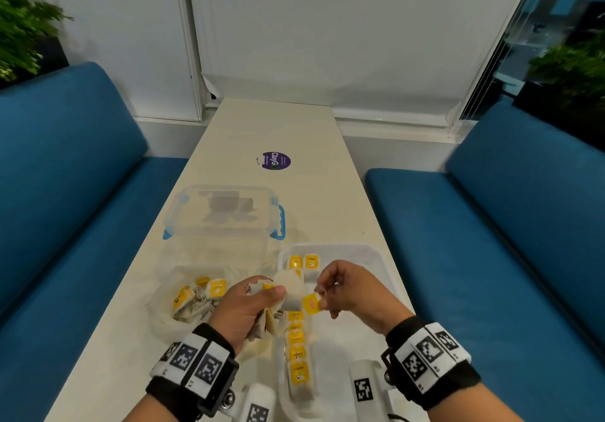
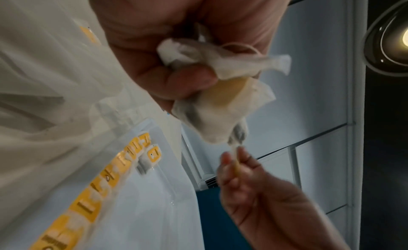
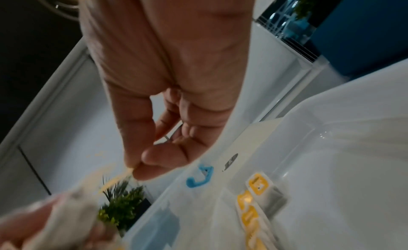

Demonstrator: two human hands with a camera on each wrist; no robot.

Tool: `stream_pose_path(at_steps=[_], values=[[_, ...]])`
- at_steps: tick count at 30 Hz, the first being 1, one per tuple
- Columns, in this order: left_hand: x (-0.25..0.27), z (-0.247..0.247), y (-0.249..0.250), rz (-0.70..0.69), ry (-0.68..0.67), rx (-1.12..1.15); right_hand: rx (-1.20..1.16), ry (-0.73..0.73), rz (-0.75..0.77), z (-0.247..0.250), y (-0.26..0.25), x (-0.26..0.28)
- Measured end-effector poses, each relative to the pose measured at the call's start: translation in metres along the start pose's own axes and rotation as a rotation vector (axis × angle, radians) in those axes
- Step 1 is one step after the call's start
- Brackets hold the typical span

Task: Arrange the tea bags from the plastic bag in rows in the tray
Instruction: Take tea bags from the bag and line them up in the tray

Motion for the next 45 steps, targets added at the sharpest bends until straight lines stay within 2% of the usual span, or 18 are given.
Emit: stream_pose_path(at_steps=[4,7,11,18,21,26,31,36,40,42,45], values=[[0.001,-0.003,-0.003,-0.017,-0.002,-0.091,-0.176,0.054,0.051,0.009,-0.017,0.003],[0.004,-0.009,0.0,-0.021,-0.027,-0.126,-0.163,0.022,0.06,0.004,-0.027,0.006],[0.01,-0.018,0.007,-0.038,-0.065,-0.143,-0.014,0.064,0.08,-0.004,-0.036,0.009],[0.013,-0.025,0.016,-0.204,0.039,-0.322,0.416,0.283,0.072,-0.018,-0.042,0.008],[0.014,-0.03,0.016,-0.251,0.035,-0.389,0.459,0.325,0.075,-0.026,-0.042,0.003],[0.016,-0.032,0.019,-0.29,0.033,-0.399,0.332,0.306,-0.04,-0.033,-0.033,-0.004],[0.013,-0.027,0.013,-0.305,-0.018,-0.288,0.072,0.186,-0.143,-0.036,-0.027,0.0],[0.01,-0.021,0.012,-0.275,-0.022,-0.173,-0.097,0.127,-0.094,-0.042,-0.027,0.001],[0.005,-0.014,0.014,-0.23,0.046,-0.125,-0.14,0.306,0.007,-0.027,-0.025,0.0],[0.004,-0.013,0.015,-0.213,0.045,-0.095,-0.158,0.343,0.005,-0.021,-0.02,0.0],[0.003,-0.011,0.015,-0.19,0.061,-0.053,-0.157,0.227,-0.04,-0.024,-0.015,0.001]])
Point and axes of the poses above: each hand's wrist, its own x-axis away from the middle knuckle, its own z-axis out of the back of the hand, y = z × x, the point moved 6 cm from there along -x, towards the middle knuckle, and after that the axes turned 7 degrees about -x, right-handed, at the moved point
